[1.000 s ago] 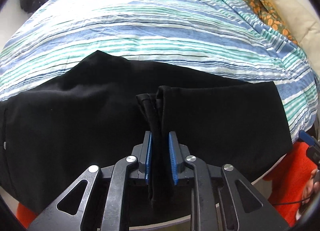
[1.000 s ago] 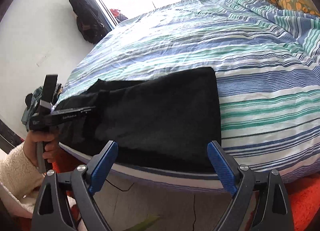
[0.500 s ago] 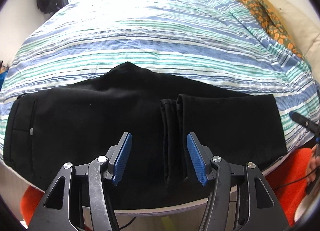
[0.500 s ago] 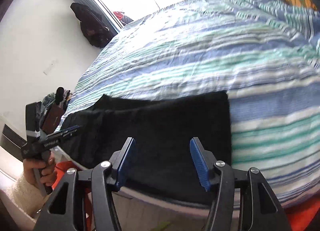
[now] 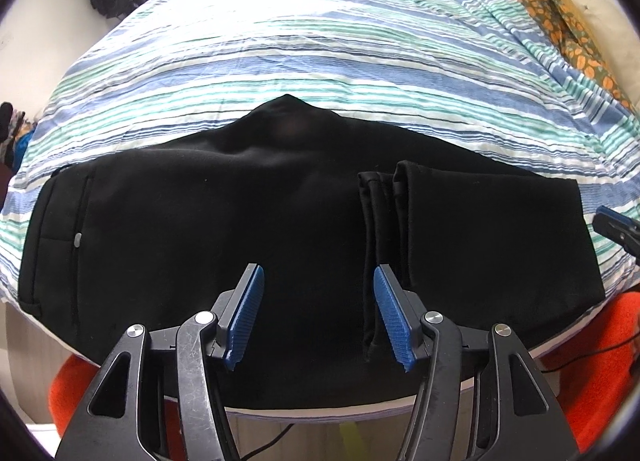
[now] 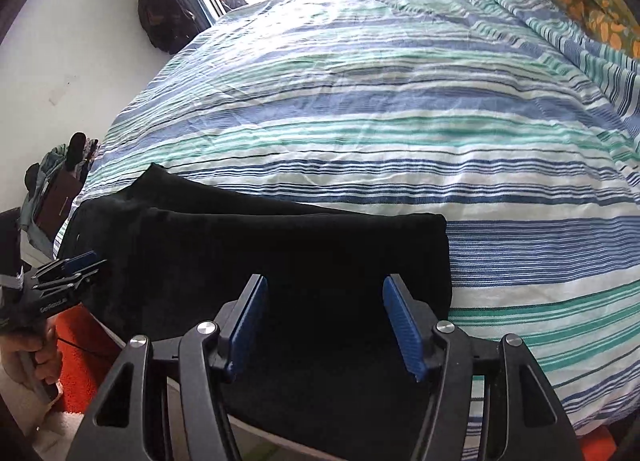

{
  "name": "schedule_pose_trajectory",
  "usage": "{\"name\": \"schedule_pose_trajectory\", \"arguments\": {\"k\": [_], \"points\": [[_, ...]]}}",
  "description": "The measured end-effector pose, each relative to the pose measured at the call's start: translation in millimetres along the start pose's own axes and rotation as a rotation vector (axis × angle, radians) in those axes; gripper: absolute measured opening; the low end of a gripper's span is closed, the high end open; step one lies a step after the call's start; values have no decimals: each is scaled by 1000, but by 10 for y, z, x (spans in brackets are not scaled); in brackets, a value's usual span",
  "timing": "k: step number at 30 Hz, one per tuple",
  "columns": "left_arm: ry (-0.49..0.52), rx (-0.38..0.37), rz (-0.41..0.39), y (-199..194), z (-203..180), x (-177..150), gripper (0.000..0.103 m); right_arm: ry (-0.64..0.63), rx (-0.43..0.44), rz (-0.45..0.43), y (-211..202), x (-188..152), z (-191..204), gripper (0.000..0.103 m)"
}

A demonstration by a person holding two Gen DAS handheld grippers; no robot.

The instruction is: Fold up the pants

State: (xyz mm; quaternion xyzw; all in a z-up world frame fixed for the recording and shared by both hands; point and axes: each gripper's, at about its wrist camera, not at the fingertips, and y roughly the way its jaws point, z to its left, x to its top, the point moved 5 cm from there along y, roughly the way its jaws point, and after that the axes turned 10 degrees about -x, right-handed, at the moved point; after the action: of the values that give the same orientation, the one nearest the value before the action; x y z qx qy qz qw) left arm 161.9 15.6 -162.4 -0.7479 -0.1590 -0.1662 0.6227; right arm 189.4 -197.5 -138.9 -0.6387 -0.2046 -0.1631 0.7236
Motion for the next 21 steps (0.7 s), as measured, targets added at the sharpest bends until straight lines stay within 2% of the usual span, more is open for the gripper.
{"name": "schedule_pose_trajectory", "arguments": {"k": [3, 5, 8, 10, 11, 13, 15, 18, 21], "points": [[-1, 3, 2, 11, 9, -25, 60, -33, 34, -17, -137, -166, 166, 65], [-5, 3, 15, 49, 14, -67, 61, -68, 49, 27, -40, -355, 290, 69], [-13, -6, 47, 85, 31, -166, 62, -103, 14, 108, 282, -622, 366, 69], [-12, -17, 51, 28, 96, -222, 62, -96, 15, 82, 317, -636, 371, 73], [-17, -17, 47, -23, 161, -242, 63, -88, 26, 79, 310, -609, 378, 79], [-57, -13, 36, -165, 399, -292, 66, -84, 54, 85, 330, -583, 376, 87], [-120, -21, 26, -327, 721, -369, 67, -96, 48, 75, 336, -625, 402, 89], [-259, -4, -19, -631, 1340, -413, 68, -118, 32, 63, 338, -648, 450, 94], [-442, -7, -82, -919, 2037, -480, 68, -112, 35, 60, 355, -650, 455, 99]]}}
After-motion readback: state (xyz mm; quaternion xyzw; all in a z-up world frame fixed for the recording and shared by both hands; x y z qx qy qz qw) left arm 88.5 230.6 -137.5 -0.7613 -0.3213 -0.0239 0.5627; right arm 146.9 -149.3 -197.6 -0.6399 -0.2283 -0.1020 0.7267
